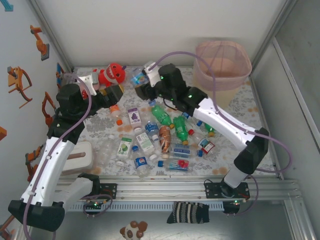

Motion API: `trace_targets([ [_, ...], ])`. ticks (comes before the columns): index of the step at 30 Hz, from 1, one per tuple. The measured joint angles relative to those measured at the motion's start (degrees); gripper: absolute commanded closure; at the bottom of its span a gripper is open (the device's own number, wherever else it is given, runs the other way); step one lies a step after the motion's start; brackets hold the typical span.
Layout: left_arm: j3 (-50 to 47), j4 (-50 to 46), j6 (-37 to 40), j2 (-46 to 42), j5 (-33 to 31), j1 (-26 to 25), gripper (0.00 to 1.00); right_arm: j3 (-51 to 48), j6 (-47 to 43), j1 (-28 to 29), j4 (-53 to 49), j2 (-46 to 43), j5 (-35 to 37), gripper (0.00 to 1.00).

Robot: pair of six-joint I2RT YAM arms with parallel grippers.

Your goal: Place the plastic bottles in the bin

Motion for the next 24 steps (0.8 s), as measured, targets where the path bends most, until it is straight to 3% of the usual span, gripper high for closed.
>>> trace_targets([
  [14, -1.44, -14.25, 11.67, -1.2, -4.28, 0.37, 0.16, 5.99, -0.11, -25.92, -10.93, -4.46, -3.54, 0.37],
  [24, -3.98, -18.73, 17.31, -2.54, -6.08, 0.42, 0.15, 16.28, -0.76, -38.4, -12.31, -0.15, -5.4, 0.37],
])
